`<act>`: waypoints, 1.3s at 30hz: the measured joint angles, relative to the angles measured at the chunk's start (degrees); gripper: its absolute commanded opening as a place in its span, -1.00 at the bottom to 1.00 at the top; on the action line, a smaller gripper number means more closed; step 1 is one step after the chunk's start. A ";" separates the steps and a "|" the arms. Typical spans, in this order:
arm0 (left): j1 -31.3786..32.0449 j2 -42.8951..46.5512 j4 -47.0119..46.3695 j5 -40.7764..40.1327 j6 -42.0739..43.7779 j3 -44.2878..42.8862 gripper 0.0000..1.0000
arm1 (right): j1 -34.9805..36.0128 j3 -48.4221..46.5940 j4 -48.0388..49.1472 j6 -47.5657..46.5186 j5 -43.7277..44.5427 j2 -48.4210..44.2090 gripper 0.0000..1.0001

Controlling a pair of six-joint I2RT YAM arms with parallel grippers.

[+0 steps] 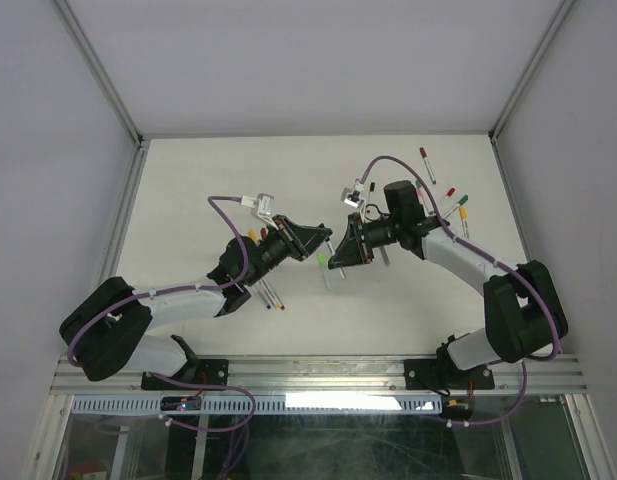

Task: Open the pen caps
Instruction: Pick up the pen from the center of the board, then open the pen cap from the pen.

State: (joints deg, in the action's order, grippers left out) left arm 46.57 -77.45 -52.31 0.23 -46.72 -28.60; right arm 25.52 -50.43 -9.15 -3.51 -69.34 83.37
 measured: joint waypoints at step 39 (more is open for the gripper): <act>-5.31 -0.55 -8.02 15.98 -4.07 1.46 -1.00 | -0.02 -2.12 -1.36 -0.04 -12.98 3.45 -1.00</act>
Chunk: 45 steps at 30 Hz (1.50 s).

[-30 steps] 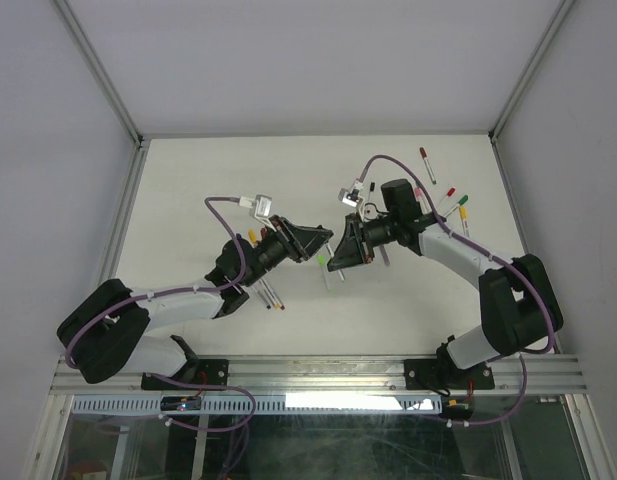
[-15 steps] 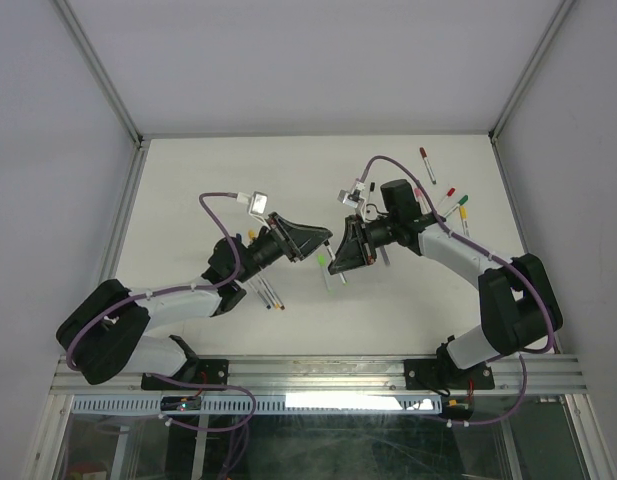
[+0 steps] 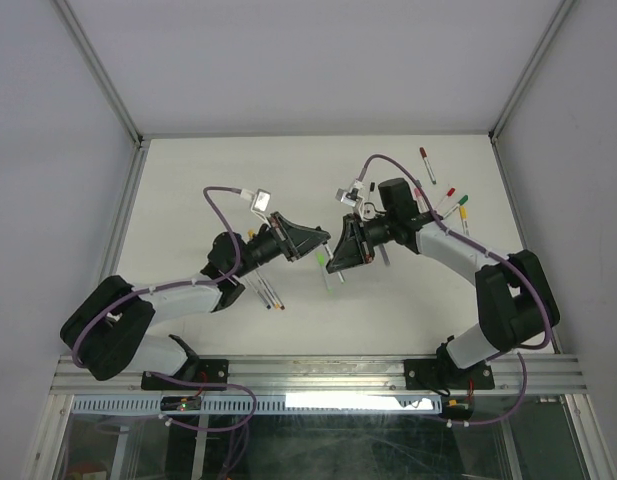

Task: Open the pen caps
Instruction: Open the pen cap from the pen.

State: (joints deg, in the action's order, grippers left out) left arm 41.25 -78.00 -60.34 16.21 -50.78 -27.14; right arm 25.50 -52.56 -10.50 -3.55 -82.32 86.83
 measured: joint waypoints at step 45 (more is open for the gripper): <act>-27.10 32.61 49.18 -4.13 5.22 4.70 -1.00 | 16.48 -0.59 3.39 14.78 39.19 9.40 -1.00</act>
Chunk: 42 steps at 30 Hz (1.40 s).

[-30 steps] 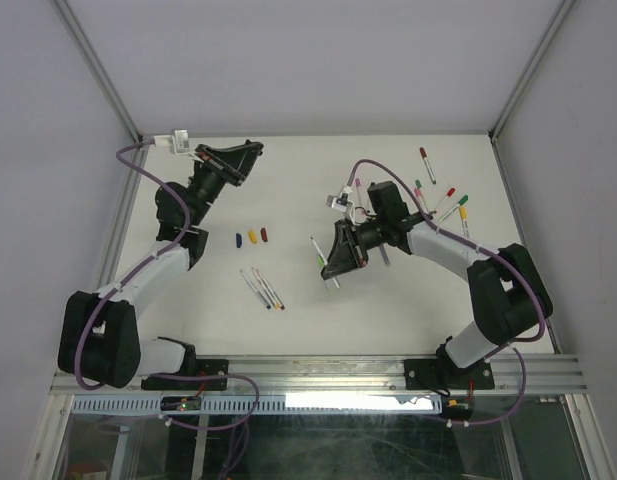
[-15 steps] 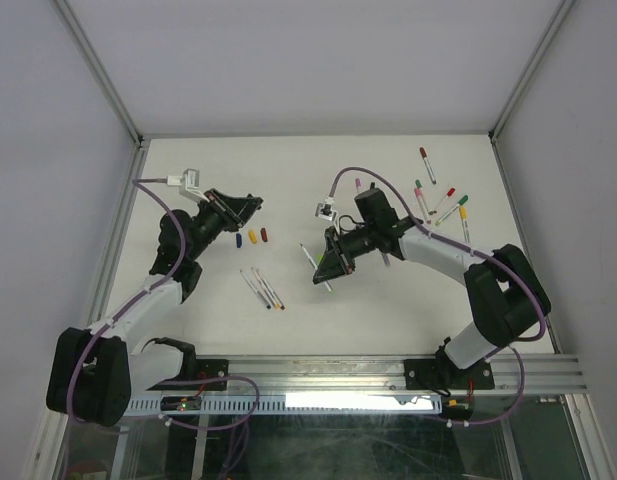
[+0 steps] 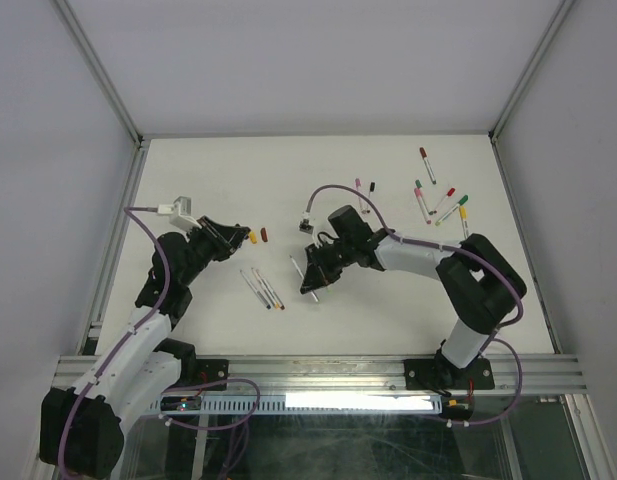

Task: Open the pen caps
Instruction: Open the pen cap from the pen, then place the pen at the center of the board.

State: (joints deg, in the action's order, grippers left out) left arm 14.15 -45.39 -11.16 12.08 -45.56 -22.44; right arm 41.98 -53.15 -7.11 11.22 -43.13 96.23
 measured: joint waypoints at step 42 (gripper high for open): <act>0.00 -0.68 6.93 -1.20 0.04 0.52 -1.00 | 5.86 -16.06 -8.85 10.97 23.43 14.43 -0.32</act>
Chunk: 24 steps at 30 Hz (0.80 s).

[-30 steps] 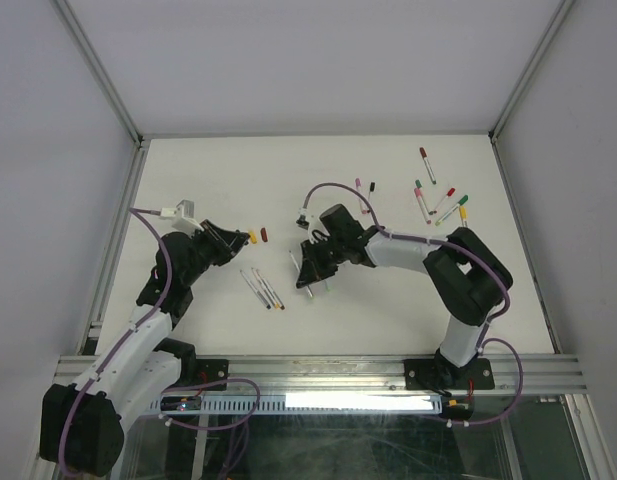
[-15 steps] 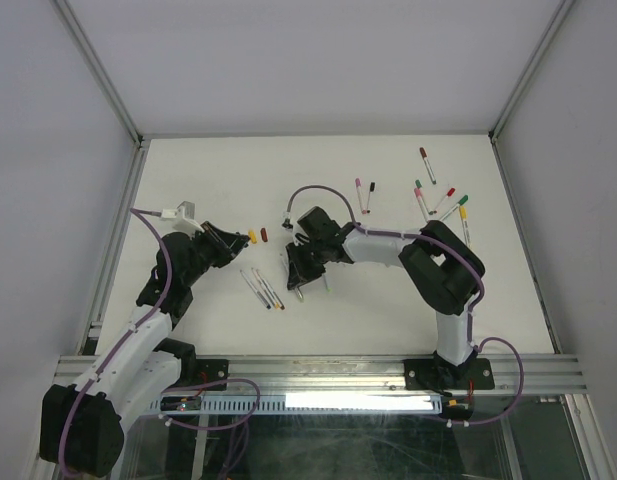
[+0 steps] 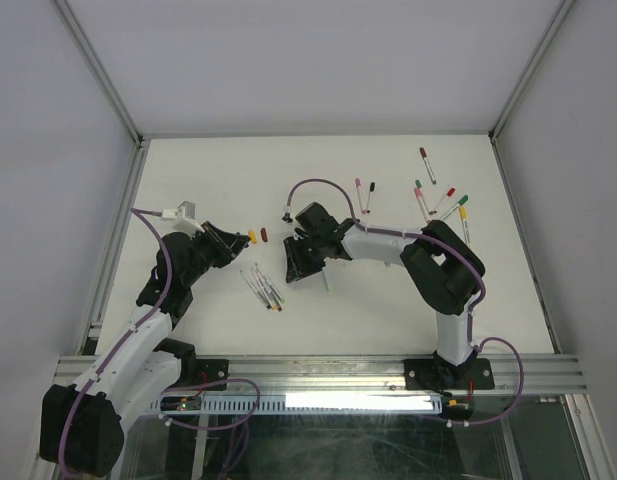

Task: Open the pen caps
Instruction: Place the pen at the center of the board.

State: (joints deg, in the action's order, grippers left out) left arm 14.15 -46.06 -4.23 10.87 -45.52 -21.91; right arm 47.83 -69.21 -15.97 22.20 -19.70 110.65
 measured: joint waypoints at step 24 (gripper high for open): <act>0.33 -4.13 -4.76 5.86 -0.63 0.33 -1.00 | -11.85 -0.20 -5.33 -14.64 -18.40 -10.82 -0.31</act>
State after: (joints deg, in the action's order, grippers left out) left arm 14.48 -50.19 -8.99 16.73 -46.15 -21.58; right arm 35.99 -69.41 -21.30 7.55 -38.11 99.83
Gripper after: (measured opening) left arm 0.102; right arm 0.340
